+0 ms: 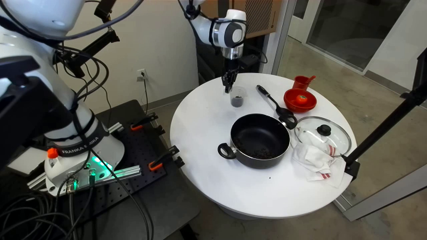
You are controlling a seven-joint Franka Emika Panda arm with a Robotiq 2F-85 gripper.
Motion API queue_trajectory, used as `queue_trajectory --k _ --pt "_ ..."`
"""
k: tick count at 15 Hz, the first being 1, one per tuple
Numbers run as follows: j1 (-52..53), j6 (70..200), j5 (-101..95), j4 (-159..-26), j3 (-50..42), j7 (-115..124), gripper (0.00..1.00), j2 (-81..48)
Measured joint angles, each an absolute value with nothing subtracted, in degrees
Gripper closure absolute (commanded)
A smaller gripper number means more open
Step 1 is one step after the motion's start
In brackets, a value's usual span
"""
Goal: Pour the contents of the jug into the pot
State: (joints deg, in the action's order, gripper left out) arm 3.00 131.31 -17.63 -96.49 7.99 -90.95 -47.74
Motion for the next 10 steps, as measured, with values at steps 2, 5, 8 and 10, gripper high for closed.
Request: queue_trajectory --k 2,5,8,10 --pt "2.0 128.2 -15.4 -94.4 7.9 -89.9 0.93 -45.1" --pt "-0.1 123.3 -11.6 -91.4 7.9 -89.5 0.93 -41.8" --pt "-3.2 118.0 -6.0 -89.4 8.0 -89.7 0.93 -39.4" --pt "-5.7 115.0 -1.3 -89.2 8.1 -90.1 0.93 -38.5"
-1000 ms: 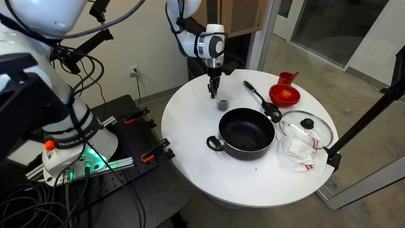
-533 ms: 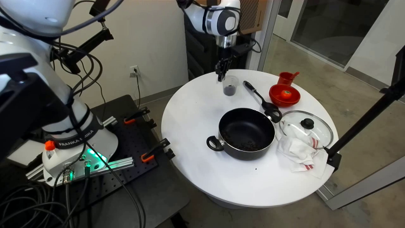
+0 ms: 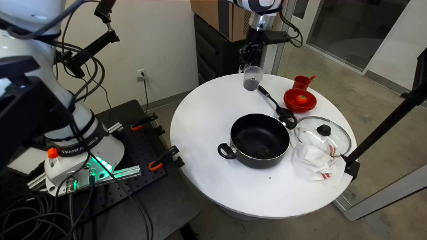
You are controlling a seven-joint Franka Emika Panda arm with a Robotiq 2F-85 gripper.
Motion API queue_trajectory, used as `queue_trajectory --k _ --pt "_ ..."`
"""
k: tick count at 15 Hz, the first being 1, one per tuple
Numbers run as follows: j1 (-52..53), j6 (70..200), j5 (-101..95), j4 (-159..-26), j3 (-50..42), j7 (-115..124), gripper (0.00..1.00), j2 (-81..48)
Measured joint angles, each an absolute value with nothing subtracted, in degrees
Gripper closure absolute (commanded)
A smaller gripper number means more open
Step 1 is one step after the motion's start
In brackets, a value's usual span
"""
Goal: Pour the contents of the jug into the pot
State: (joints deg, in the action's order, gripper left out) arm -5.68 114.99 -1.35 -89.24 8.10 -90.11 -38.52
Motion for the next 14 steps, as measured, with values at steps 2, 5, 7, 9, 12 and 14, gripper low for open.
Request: queue_trajectory --k 2,5,7,9,12,14 --pt "-8.4 112.8 3.4 -89.5 8.1 -90.3 0.93 -38.3" --pt "-12.6 111.3 9.3 -91.6 7.8 -90.8 0.93 -38.0" --pt "-15.5 110.7 12.7 -93.9 7.7 -93.2 0.93 -37.6" --pt "-18.0 109.9 15.3 -96.1 7.7 -96.8 0.93 -37.1" --pt "-20.8 109.0 16.8 -99.6 7.4 -105.6 0.93 -36.2" --pt "-21.8 108.5 17.1 -101.6 6.7 -110.2 0.93 -35.4"
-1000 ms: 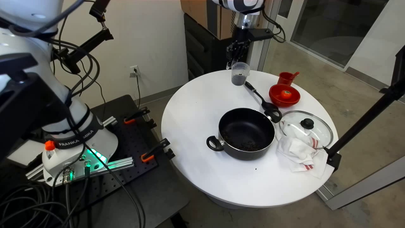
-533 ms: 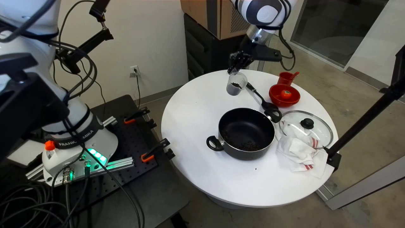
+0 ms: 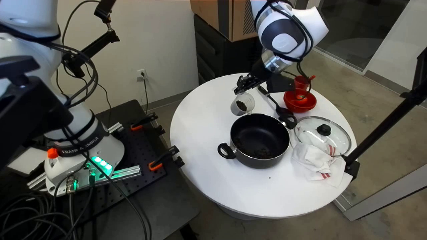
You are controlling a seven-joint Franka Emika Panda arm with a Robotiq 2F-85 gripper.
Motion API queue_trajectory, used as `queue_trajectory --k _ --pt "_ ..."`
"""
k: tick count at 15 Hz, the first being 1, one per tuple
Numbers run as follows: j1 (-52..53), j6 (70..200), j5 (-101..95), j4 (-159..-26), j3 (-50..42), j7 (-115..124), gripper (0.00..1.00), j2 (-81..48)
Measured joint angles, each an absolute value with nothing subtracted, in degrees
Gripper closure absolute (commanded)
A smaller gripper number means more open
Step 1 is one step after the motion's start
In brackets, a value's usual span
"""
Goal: Pour the contents of the jug into the pot
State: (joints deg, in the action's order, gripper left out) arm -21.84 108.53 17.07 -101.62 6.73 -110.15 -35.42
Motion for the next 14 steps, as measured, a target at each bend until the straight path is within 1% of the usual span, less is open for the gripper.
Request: queue_trajectory --k 2,3,8,9,11,14 --pt "-22.4 108.0 17.2 -103.3 5.7 -113.6 0.93 -34.6" --pt "-22.6 107.9 17.3 -104.0 5.2 -115.1 0.72 -34.2" --pt "-21.9 107.9 17.3 -104.2 4.3 -115.4 0.72 -34.4" --pt "-21.8 107.9 17.3 -104.2 4.3 -115.4 0.93 -34.4" --pt "-21.7 106.6 17.3 -104.0 4.2 -115.4 0.93 -34.4" --pt "-22.2 95.5 17.3 -100.5 4.1 -116.9 0.93 -36.2"
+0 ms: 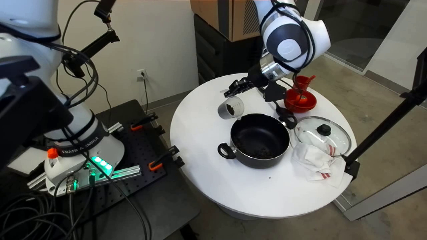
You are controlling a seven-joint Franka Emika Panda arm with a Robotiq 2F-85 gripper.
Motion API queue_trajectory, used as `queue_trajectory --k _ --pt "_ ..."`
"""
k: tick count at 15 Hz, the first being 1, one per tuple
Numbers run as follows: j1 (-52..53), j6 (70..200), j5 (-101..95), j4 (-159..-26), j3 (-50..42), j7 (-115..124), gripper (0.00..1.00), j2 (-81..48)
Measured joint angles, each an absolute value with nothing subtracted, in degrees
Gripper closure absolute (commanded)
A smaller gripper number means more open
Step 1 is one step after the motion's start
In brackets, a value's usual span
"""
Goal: Pour the contents of the jug into the pot
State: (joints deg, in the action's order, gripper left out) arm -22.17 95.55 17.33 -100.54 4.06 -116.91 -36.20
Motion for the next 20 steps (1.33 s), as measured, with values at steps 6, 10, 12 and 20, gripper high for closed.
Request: queue_trajectory --k 6,10,12,20 --pt "-25.7 78.1 24.2 -85.9 0.2 -115.1 0.93 -45.6" --pt "-31.3 72.3 31.8 -76.3 -0.6 -112.1 0.93 -52.6" --pt "-33.3 70.1 34.7 -72.8 -0.3 -111.4 0.93 -55.7" --pt "-36.2 62.6 40.1 -61.6 2.7 -112.2 0.93 -62.6"
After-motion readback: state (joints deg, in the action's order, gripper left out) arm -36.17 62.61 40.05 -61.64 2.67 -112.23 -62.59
